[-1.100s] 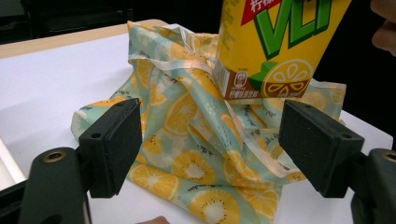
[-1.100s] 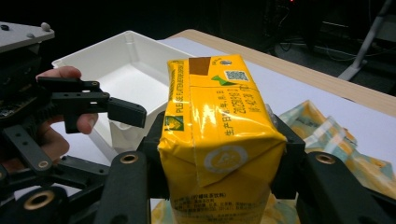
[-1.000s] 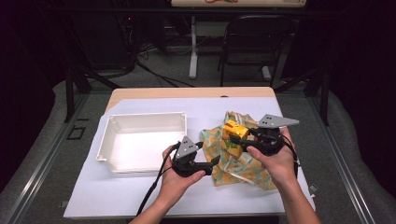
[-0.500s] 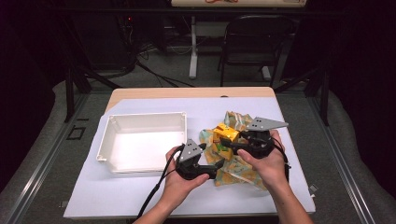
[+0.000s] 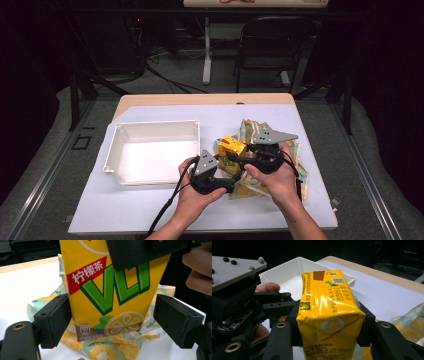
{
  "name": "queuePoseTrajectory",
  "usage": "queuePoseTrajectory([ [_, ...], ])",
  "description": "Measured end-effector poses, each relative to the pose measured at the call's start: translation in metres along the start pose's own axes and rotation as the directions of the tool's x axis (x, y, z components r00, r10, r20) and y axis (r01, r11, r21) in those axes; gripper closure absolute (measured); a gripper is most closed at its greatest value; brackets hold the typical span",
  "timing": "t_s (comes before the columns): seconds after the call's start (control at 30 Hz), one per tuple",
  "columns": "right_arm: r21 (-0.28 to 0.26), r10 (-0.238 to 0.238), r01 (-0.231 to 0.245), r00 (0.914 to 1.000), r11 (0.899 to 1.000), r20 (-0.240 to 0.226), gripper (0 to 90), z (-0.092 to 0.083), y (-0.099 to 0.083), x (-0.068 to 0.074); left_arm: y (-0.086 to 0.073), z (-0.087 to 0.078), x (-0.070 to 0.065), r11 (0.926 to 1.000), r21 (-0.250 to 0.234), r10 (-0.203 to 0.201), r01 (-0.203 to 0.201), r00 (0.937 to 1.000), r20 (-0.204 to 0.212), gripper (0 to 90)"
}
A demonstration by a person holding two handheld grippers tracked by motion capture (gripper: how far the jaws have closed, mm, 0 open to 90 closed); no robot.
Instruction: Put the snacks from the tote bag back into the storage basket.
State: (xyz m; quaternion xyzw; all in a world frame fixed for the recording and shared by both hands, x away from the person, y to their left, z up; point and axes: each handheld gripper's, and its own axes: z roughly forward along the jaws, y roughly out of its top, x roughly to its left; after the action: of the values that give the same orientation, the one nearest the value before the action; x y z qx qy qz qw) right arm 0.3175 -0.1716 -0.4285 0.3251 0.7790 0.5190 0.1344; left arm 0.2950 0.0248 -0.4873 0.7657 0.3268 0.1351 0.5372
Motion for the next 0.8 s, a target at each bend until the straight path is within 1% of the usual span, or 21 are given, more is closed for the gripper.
queuePoseTrajectory([
  [0.13, -0.006, 0.005, -0.005, 1.0, 1.0, -0.003, 52.2, 0.002, 0.0, 0.004, 0.0, 0.0, 0.0, 1.0, 0.006, -0.002, 0.002, 0.9998, -0.021, 15.5],
  [0.3, -0.005, 0.006, -0.006, 1.0, 1.0, -0.004, 52.1, 0.005, -0.001, 0.008, -0.001, 0.0, -0.001, 0.9999, 0.001, -0.012, 0.012, 0.9992, -0.038, 15.4],
  [0.37, -0.01, 0.013, -0.013, 0.9999, 1.0, -0.004, 52.1, 0.007, -0.001, 0.01, -0.001, 0.0, -0.001, 0.9999, -0.002, -0.016, 0.016, 0.9987, -0.048, 15.5],
  [0.6, -0.006, 0.01, -0.01, 0.9999, 1.0, -0.013, 52.1, 0.009, -0.001, 0.015, -0.001, 0.0, -0.001, 0.9997, -0.004, -0.023, 0.022, 0.9978, -0.063, 15.6],
  [0.7, -0.011, 0.017, -0.017, 0.9997, 1.0, -0.016, 52.1, 0.01, -0.001, 0.016, -0.001, 0.0, -0.001, 0.9998, -0.003, -0.022, 0.021, 0.9976, -0.066, 15.6],
  [0.73, -0.013, 0.017, -0.017, 0.9997, 1.0, -0.017, 52.1, 0.011, -0.001, 0.017, -0.002, 0.0, -0.001, 0.9996, -0.01, -0.027, 0.026, 0.9973, -0.069, 15.8],
  [0.77, -0.013, 0.017, -0.017, 0.9997, 1.0, -0.017, 52.1, 0.011, -0.001, 0.017, -0.002, 0.0, -0.001, 0.9996, -0.01, -0.027, 0.026, 0.9973, -0.069, 16.0],
  [0.8, -0.01, 0.015, -0.015, 0.9997, 1.0, -0.019, 52.1, 0.011, -0.001, 0.017, -0.001, 0.0, -0.001, 0.9994, -0.008, -0.035, 0.034, 0.997, -0.069, 16.3],
])
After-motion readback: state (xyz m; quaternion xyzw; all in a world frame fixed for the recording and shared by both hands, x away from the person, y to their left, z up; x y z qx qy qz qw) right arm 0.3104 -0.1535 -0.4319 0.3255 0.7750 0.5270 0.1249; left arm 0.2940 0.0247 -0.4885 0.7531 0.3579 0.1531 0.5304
